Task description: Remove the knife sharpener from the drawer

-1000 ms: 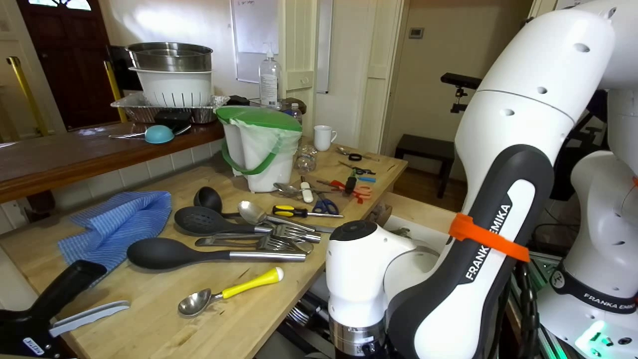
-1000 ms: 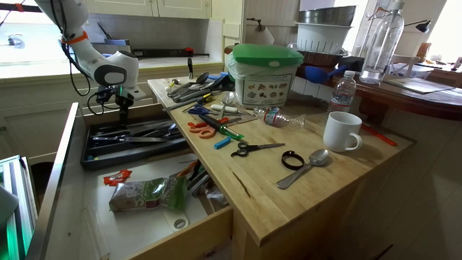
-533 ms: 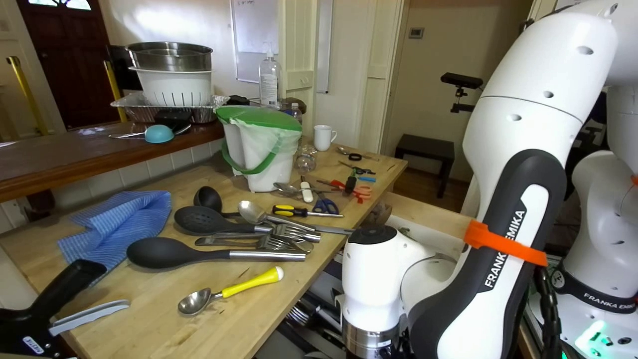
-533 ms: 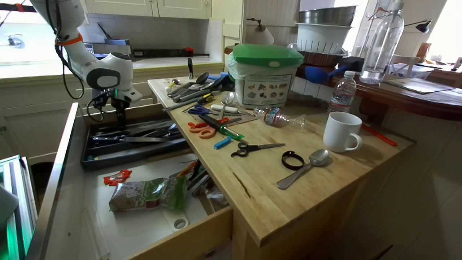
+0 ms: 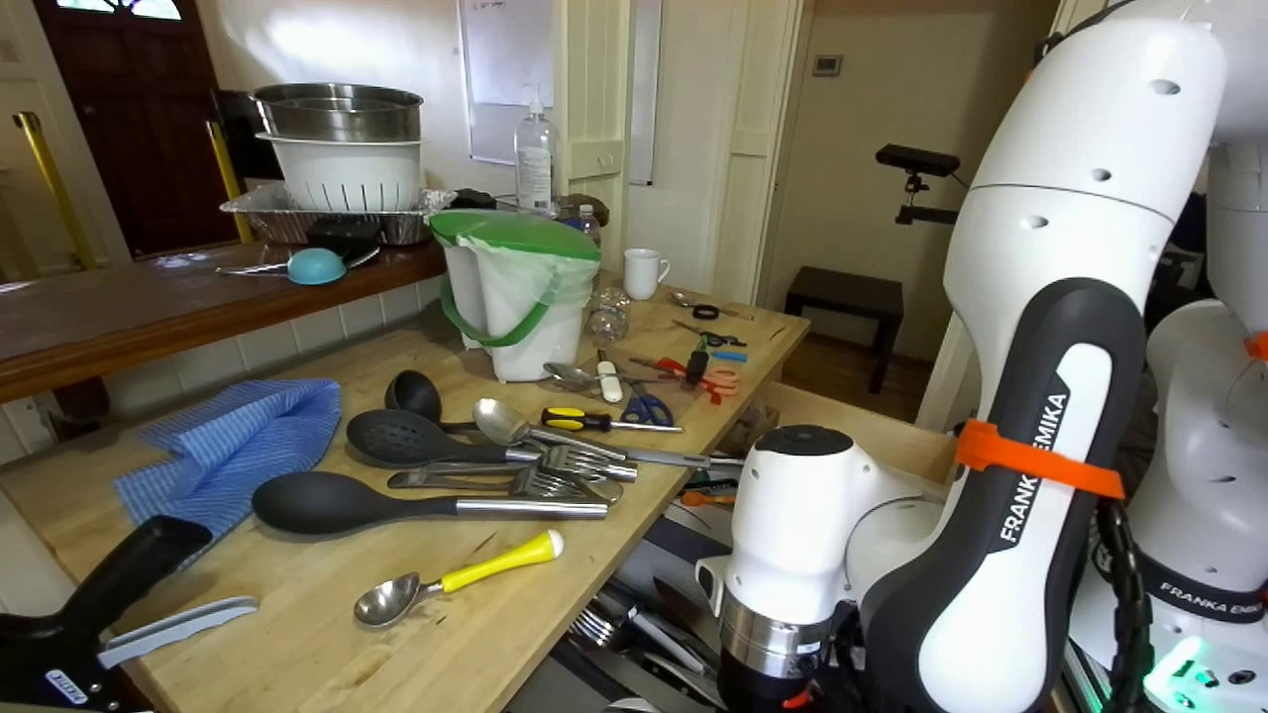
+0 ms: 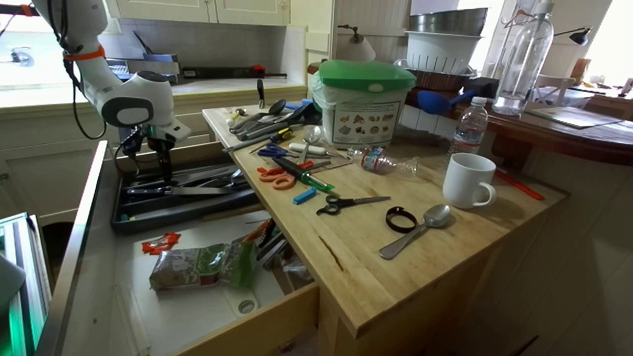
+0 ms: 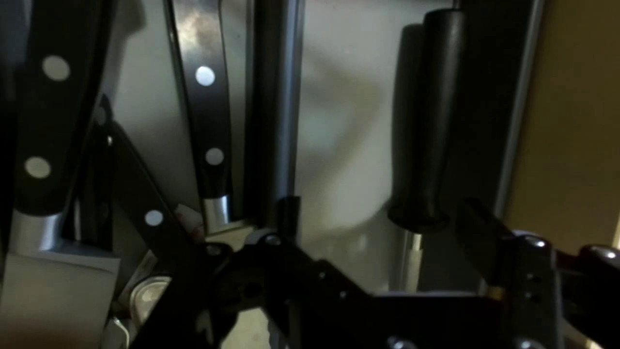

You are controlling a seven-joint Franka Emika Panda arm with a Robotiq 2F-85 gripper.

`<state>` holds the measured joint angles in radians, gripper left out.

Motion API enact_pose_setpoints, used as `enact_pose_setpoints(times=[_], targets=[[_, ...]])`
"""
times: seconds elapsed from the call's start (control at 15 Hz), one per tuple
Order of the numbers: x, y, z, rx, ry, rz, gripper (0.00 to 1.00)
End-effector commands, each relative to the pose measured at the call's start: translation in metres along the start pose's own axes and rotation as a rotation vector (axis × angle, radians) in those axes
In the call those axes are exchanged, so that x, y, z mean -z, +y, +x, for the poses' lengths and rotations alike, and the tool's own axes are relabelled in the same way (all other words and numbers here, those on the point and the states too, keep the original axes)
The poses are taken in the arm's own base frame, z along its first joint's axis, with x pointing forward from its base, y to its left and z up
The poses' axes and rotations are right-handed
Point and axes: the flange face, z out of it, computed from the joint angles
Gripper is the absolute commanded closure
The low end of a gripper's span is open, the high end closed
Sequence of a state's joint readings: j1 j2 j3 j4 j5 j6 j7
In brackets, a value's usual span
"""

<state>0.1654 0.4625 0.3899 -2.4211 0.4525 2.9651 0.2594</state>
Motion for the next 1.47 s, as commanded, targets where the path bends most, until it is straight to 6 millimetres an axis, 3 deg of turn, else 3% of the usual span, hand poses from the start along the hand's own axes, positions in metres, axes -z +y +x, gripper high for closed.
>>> enact_pose_setpoints(times=[0.0, 0.13, 0.27, 0.33, 0.4, 0.53, 0.67, 0.87, 0.93, 1.4], targets=[[0.006, 0.014, 0.006, 0.020, -0.015, 0.010, 0.40], [0.007, 0.016, 0.017, 0.022, -0.027, 0.004, 0.38], [0.008, 0.008, 0.024, 0.027, -0.034, -0.002, 0.29], [0.008, 0.002, 0.027, 0.031, -0.035, -0.006, 0.20], [0.007, -0.003, 0.030, 0.033, -0.037, -0.011, 0.24], [0.003, -0.018, 0.037, 0.050, -0.053, -0.019, 0.21], [-0.004, -0.031, 0.042, 0.054, -0.075, -0.013, 0.34], [-0.015, -0.051, 0.045, 0.057, -0.106, 0.004, 0.42], [-0.018, -0.054, 0.045, 0.049, -0.107, 0.008, 0.39], [-0.016, -0.048, 0.038, -0.022, -0.074, 0.026, 0.38]])
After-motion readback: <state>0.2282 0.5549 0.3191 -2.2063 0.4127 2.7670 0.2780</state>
